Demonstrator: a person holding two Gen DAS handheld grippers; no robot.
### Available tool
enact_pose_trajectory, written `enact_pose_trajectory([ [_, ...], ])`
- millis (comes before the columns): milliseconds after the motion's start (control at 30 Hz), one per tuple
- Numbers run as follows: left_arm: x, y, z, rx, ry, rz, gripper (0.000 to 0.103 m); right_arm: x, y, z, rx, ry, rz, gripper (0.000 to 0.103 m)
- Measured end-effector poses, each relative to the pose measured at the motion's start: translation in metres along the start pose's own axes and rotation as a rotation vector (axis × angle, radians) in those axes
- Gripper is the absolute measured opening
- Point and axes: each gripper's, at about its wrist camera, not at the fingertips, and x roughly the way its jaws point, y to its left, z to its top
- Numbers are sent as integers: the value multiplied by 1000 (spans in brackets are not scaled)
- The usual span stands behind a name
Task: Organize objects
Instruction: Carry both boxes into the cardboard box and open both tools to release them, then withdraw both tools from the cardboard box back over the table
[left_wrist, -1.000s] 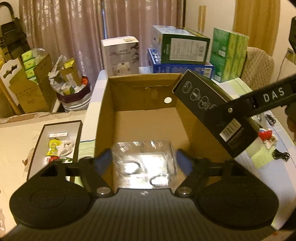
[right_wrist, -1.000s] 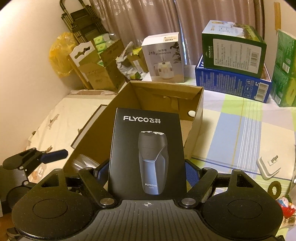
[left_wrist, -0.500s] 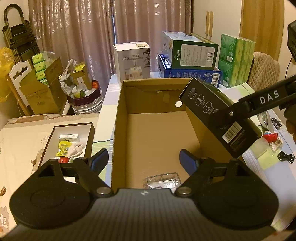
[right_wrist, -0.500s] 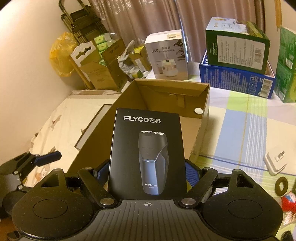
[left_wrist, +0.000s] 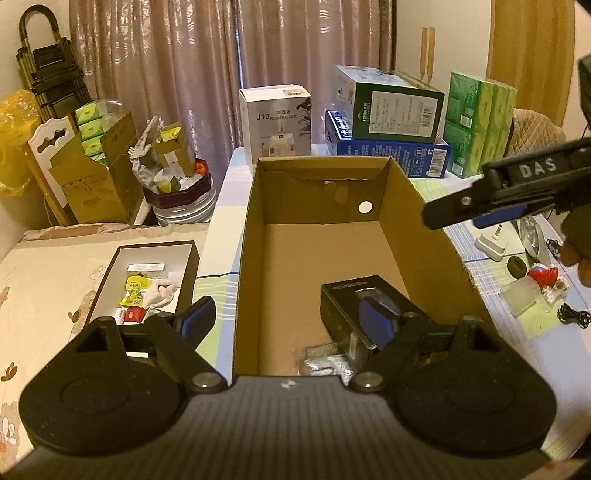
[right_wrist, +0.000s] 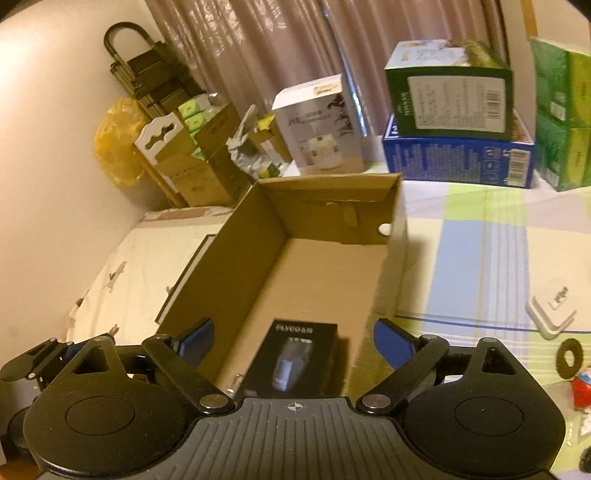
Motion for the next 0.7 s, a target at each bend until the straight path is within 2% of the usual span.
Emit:
enact_pose_trajectory([
  [433, -35, -26, -3, -59, -27, -2, 84, -90, -19, -38, -10, -113, -63, 90],
  [700, -70, -64, 1, -61, -82, -50, 88, -155, -37, -67, -5, -185, -130, 90],
])
